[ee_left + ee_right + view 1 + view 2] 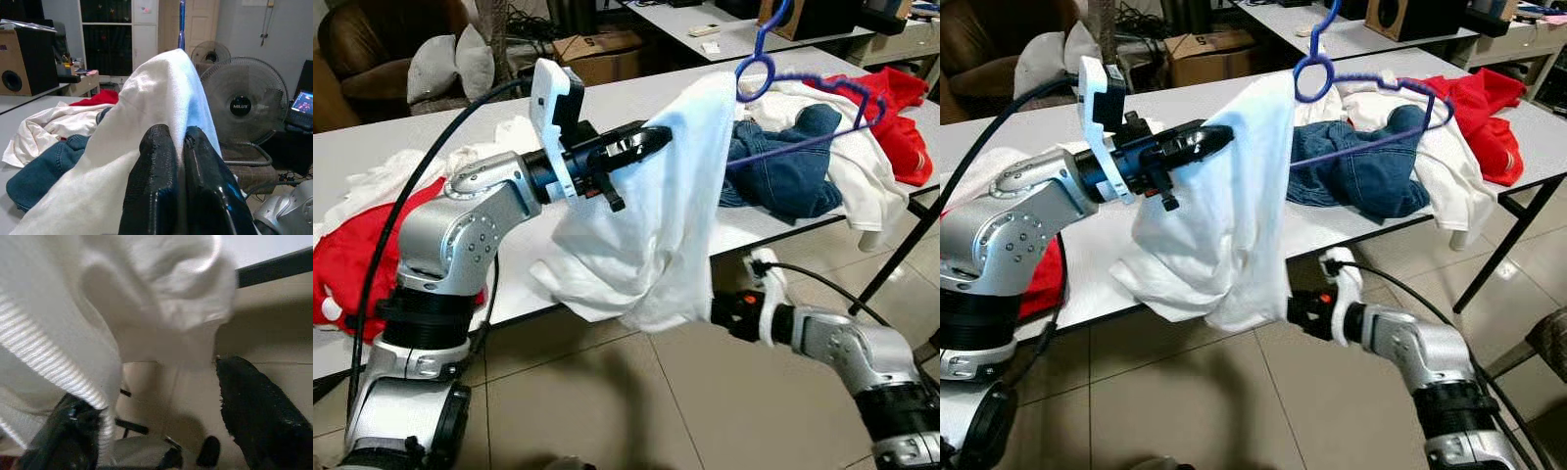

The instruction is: Hang hanger

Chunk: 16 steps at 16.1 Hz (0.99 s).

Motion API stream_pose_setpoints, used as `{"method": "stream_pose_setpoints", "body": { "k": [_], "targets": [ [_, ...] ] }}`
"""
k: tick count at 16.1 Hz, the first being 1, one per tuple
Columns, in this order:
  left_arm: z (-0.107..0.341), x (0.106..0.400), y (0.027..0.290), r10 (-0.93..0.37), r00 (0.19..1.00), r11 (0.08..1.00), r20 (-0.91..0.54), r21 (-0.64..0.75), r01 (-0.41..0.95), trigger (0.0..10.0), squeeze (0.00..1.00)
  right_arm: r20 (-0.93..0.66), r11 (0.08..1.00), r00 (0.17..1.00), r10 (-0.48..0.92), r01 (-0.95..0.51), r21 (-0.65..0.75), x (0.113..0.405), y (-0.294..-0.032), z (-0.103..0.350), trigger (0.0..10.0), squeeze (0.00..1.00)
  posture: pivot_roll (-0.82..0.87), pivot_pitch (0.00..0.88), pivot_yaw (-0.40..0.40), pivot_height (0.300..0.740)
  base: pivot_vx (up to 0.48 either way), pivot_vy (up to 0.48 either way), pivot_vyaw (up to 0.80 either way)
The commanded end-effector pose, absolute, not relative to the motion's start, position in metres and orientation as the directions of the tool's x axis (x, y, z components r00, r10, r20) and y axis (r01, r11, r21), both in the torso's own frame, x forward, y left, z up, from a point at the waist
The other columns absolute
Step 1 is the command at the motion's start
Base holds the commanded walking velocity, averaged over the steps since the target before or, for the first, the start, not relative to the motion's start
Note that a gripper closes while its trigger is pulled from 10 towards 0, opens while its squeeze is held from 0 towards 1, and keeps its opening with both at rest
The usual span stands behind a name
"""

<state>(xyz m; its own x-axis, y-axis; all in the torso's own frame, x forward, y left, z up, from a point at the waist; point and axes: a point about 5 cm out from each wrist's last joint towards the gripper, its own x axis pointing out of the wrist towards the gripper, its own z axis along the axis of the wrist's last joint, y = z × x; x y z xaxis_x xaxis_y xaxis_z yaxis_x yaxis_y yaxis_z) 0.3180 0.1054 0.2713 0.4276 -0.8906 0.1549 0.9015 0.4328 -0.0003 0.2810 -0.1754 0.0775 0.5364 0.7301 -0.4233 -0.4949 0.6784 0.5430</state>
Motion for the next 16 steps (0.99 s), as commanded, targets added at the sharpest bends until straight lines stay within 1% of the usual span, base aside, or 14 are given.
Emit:
{"method": "stream_pose_setpoints", "body": {
  "k": [1, 3, 4, 6, 7, 8, 9, 11, 13, 14, 15, 16],
  "targets": [
    [0.284, 0.317, 0.112, -0.883, 0.43, 0.447, 0.19, 0.059, 0.893, 0.0, 0.0, -0.485, 0.745, 0.572, 0.662, -0.432, 0.508, 0.276, -0.193, 0.069, 0.0, 0.0, -0.06, 0.0, 0.056, 0.74, 0.0, 0.0, 0.0],
    [0.282, 0.317, 0.114, -0.883, 0.433, 0.45, 0.182, 0.061, 0.891, 0.0, 0.0, -0.499, 0.798, 0.631, 0.594, -0.384, 0.464, 0.275, -0.214, 0.07, 0.0, 0.0, -0.06, 0.0, 0.059, 0.74, 0.0, 0.0, 0.0],
    [0.28, 0.317, 0.115, -0.882, 0.437, 0.453, 0.177, 0.062, 0.889, 0.0, 0.0, -0.504, 0.833, 0.675, 0.539, -0.339, 0.437, 0.274, -0.231, 0.074, 0.0, 0.0, -0.07, 0.0, 0.063, 0.74, 0.0, 0.0, 0.0],
    [0.28, 0.318, 0.116, -0.881, 0.439, 0.455, 0.176, 0.063, 0.888, 0.0, 0.0, -0.503, 0.865, 0.718, 0.48, -0.293, 0.407, 0.274, -0.247, 0.077, 0.0, 0.0, -0.07, 0.0, 0.065, 0.74, 0.0, 0.0, 0.0],
    [0.28, 0.318, 0.118, -0.881, 0.44, 0.456, 0.176, 0.064, 0.888, 0.0, 0.0, -0.461, 0.902, 0.802, 0.379, -0.21, 0.378, 0.277, -0.27, 0.086, 0.0, 0.0, -0.07, 0.0, 0.068, 0.74, 0.0, 0.0, 0.0],
    [0.279, 0.318, 0.119, -0.882, 0.437, 0.453, 0.179, 0.064, 0.889, 0.0, 0.0, -0.387, 0.916, 0.88, 0.276, -0.119, 0.382, 0.282, -0.292, 0.099, 0.0, 0.0, -0.07, 0.0, 0.071, 0.74, 0.0, 0.0, 0.0],
    [0.279, 0.318, 0.119, -0.883, 0.433, 0.45, 0.181, 0.064, 0.891, 0.0, 0.0, -0.339, 0.916, 0.916, 0.216, -0.07, 0.394, 0.285, -0.303, 0.109, 0.0, 0.0, -0.08, 0.0, 0.073, 0.74, 0.0, 0.0, 0.0],
    [0.279, 0.317, 0.119, -0.884, 0.431, 0.448, 0.181, 0.063, 0.892, 0.0, 0.0, -0.292, 0.913, 0.943, 0.161, -0.03, 0.407, 0.287, -0.313, 0.119, 0.0, 0.0, -0.08, 0.0, 0.072, 0.74, 0.0, 0.0, 0.0],
    [0.275, 0.316, 0.122, -0.885, 0.433, 0.449, 0.172, 0.065, 0.891, 0.0, 0.0, -0.167, 0.896, 0.984, 0.057, 0.024, 0.444, 0.291, -0.33, 0.14, 0.0, 0.0, -0.07, 0.0, 0.071, 0.74, 0.0, 0.0, 0.0],
    [0.275, 0.316, 0.122, -0.885, 0.433, 0.449, 0.172, 0.065, 0.891, 0.0, 0.0, -0.167, 0.896, 0.984, 0.057, 0.024, 0.444, 0.291, -0.33, 0.14, 0.0, 0.0, -0.07, 0.0, 0.071, 0.74, 0.0, 0.0, 0.0],
    [0.272, 0.313, 0.124, -0.895, 0.418, 0.433, 0.156, 0.072, 0.899, 0.0, 0.0, -0.048, 0.867, 0.999, 0.004, 0.021, 0.498, 0.295, -0.338, 0.16, 0.0, 0.0, -0.07, 0.0, 0.071, 0.74, 0.0, 0.0, 0.0],
    [0.267, 0.309, 0.124, -0.913, 0.387, 0.399, 0.132, 0.08, 0.913, 0.0, 0.0, 0.044, 0.84, 0.998, -0.036, 0.006, 0.542, 0.299, -0.344, 0.178, 0.0, 0.0, -0.07, 0.0, 0.071, 0.74, 0.0, 0.0, 0.0]
  ]
}}
